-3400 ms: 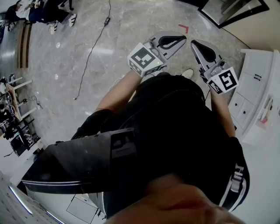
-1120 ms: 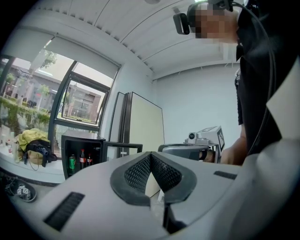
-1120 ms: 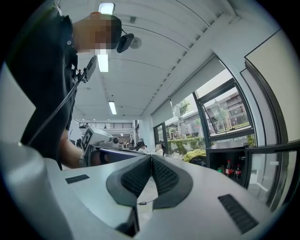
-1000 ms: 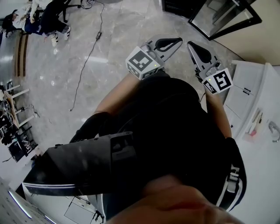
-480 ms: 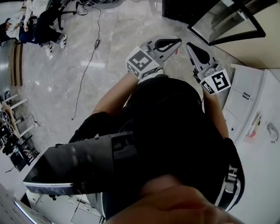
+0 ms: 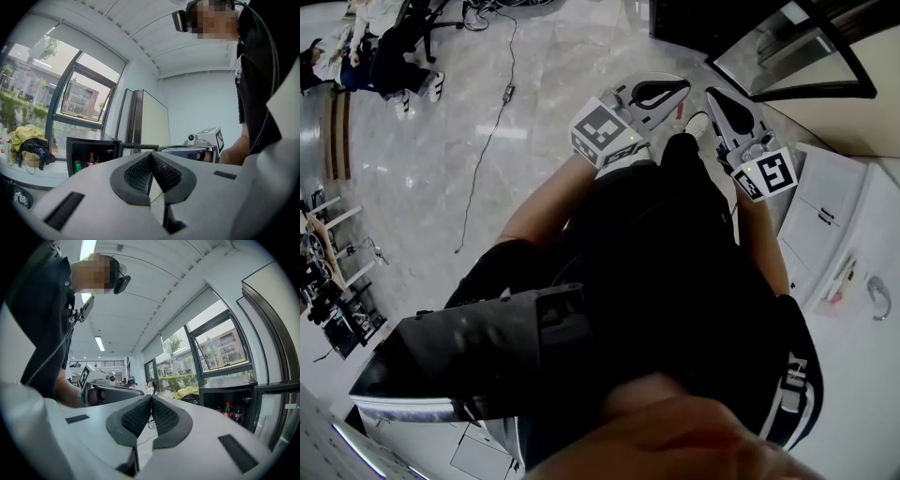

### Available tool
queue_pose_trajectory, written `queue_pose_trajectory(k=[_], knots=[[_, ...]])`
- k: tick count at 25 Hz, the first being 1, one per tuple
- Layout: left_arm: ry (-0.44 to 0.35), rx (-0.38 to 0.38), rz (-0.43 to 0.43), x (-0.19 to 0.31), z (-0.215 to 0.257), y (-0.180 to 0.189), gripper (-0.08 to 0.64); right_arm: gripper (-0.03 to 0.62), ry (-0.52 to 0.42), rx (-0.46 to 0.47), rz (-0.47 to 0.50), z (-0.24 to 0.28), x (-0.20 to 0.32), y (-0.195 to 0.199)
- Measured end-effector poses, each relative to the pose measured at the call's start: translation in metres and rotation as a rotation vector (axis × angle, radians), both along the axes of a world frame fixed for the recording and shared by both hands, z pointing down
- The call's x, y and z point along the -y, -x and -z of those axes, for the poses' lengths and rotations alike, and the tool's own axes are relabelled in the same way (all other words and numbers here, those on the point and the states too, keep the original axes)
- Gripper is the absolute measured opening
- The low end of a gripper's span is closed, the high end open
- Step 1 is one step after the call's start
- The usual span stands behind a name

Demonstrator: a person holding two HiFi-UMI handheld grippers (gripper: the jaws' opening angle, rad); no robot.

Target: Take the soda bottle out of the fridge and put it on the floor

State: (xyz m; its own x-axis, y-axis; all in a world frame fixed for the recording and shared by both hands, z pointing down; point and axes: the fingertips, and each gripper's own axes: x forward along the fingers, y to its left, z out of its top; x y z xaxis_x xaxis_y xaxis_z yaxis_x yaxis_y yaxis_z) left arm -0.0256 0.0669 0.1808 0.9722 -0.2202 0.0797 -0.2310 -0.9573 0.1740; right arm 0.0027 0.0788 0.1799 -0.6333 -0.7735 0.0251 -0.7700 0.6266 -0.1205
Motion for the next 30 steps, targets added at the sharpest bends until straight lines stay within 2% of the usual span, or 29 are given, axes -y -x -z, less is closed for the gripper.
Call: queue_pose_trajectory(k=[6,17,24,30], knots=[[-0.013,0.035,0.045,0.050,-0.008,-0.039,0.000,0.014,0.004,0.033,0.041,-0.009,0.054,-0.039],[0.023,0.089,0.136,0.141,-0.017,-0.121,0.000,0.014,0.030,0.049,0.137,-0.021,0.148,-0.123],[0.037,0.118,0.176,0.171,-0.022,-0.140,0.001,0.014,0.059,0.054,0.180,-0.033,0.177,-0.141],[0.064,0.132,0.187,0.208,-0.042,-0.142,0.001,0.014,0.090,0.045,0.174,-0.053,0.211,-0.142]])
